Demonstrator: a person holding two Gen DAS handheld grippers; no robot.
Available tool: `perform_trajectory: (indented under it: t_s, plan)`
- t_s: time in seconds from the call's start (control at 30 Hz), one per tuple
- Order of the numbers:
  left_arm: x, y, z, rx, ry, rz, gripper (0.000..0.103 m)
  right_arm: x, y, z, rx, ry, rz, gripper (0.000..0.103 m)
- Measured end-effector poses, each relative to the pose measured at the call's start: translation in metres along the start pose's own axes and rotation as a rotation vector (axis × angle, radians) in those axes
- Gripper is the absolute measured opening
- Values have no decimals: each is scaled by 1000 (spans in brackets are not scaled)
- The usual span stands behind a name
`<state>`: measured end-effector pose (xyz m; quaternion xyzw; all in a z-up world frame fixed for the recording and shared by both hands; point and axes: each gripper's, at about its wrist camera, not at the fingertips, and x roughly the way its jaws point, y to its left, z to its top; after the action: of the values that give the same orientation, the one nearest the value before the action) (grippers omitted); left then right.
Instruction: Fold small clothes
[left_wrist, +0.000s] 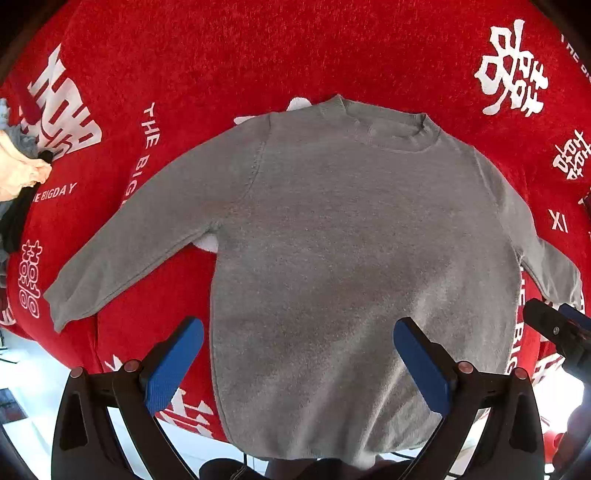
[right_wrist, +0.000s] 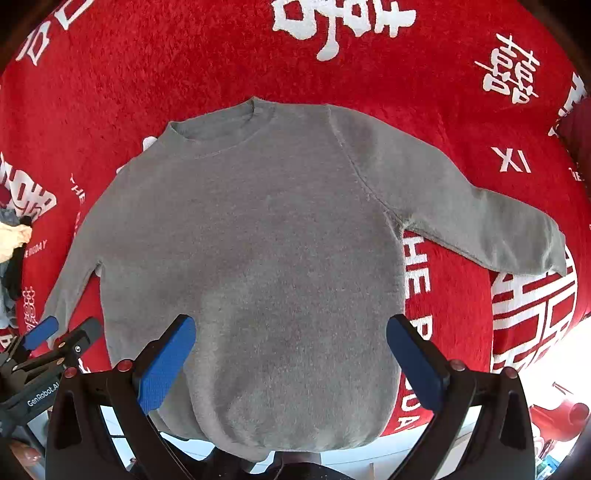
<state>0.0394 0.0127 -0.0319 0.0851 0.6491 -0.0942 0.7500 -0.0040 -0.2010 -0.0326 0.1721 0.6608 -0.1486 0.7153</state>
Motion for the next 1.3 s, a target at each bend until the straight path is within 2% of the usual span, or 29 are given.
perform_trajectory:
  t_s: [1.3]
  plan:
    - [7,-1,-6,9,36,5,103,5,3,-5,-4,22,-18,103]
